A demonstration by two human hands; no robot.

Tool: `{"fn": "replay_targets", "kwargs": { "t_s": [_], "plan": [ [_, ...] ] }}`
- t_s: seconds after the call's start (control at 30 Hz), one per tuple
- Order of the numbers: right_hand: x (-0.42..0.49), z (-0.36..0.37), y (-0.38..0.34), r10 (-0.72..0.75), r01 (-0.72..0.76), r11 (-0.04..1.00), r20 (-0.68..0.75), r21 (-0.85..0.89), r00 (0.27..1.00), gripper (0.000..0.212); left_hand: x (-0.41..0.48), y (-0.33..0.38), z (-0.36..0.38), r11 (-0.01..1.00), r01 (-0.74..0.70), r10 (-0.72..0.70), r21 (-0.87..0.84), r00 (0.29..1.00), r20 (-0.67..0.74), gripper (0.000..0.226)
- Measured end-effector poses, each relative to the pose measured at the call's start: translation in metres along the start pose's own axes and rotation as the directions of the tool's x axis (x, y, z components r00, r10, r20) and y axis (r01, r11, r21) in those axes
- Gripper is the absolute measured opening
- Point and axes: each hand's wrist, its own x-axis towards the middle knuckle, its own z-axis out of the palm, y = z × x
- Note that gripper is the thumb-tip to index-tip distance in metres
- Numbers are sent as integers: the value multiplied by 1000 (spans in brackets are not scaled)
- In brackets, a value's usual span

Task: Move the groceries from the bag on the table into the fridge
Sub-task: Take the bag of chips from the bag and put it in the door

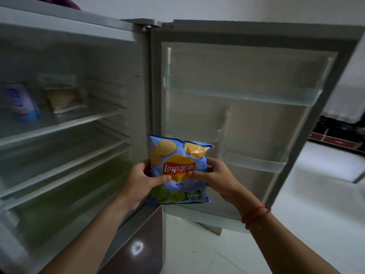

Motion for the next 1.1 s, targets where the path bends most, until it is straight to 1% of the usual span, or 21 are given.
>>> {"fn": "replay_targets", "kwargs": {
  "t_s": [0.13, 0.3, 0.43, 0.5, 0.6, 0.87, 1.03, 1.1],
  "plan": [
    [-31, -23, -5, 18, -21, 1000, -136, -17, 991, 27, 7, 1, 28, 999, -22, 27, -38, 989, 146, 38],
    [-75, -63, -13, 25, -36, 999, -276, -34, 961, 27, 11, 10, 82, 993, -79, 101, -83, 947, 304, 49],
    [-103, -97, -21, 11, -21, 999, -347, -26, 938, 25, 11, 19, 124, 988, -103, 140, -117, 917, 373, 49],
    [-110, -111, -24, 0, -14, 999, -369, -36, 929, 28, 13, 23, 139, 988, -112, 145, -106, 909, 391, 50],
    [-113, -127, -26, -15, -9, 998, -396, -58, 918, 35, 15, 28, 152, 988, -109, 144, -109, 905, 399, 50],
    [-108, -145, -27, -20, 3, 999, -402, -43, 915, 38, 20, 38, 169, 987, -118, 152, -107, 903, 401, 44],
    [-95, -153, -37, -53, 31, 998, -447, -56, 893, 34, 32, 47, 180, 989, -116, 140, -94, 940, 310, 37],
    [-85, -158, -45, -59, 29, 997, -461, -73, 885, 38, 40, 57, 187, 989, -106, 132, -105, 953, 272, 31]
  ]
}}
